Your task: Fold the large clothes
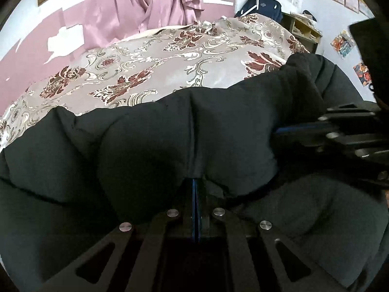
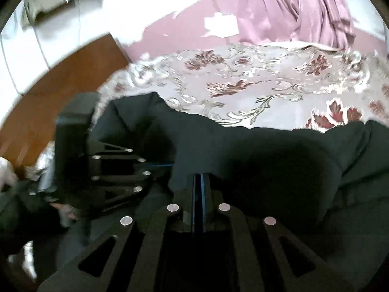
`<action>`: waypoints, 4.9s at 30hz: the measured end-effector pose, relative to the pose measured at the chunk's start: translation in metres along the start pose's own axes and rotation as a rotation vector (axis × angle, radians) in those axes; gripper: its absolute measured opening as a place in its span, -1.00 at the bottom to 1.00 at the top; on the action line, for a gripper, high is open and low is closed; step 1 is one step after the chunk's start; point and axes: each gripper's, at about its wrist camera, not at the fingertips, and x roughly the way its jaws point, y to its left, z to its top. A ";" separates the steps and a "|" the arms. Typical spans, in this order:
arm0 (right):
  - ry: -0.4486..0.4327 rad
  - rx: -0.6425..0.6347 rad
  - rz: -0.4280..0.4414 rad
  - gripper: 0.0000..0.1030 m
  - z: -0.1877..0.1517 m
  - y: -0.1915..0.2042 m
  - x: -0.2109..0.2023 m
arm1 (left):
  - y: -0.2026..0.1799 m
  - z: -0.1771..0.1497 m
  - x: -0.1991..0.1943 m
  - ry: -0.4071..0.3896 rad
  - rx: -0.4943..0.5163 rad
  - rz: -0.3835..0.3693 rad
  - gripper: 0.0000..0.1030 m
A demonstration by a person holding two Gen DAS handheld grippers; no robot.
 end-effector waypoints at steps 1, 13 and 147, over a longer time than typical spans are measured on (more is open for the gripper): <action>0.018 0.009 -0.016 -0.94 0.001 -0.002 0.006 | 0.001 0.000 0.001 0.002 -0.004 -0.003 -0.93; 0.007 0.150 0.082 -1.00 -0.019 -0.027 0.029 | -0.009 -0.001 0.002 -0.008 0.029 0.067 -0.94; -0.111 -0.445 -0.868 0.96 -0.428 0.239 -0.272 | -0.184 -0.454 -0.296 -0.119 -0.185 0.450 0.97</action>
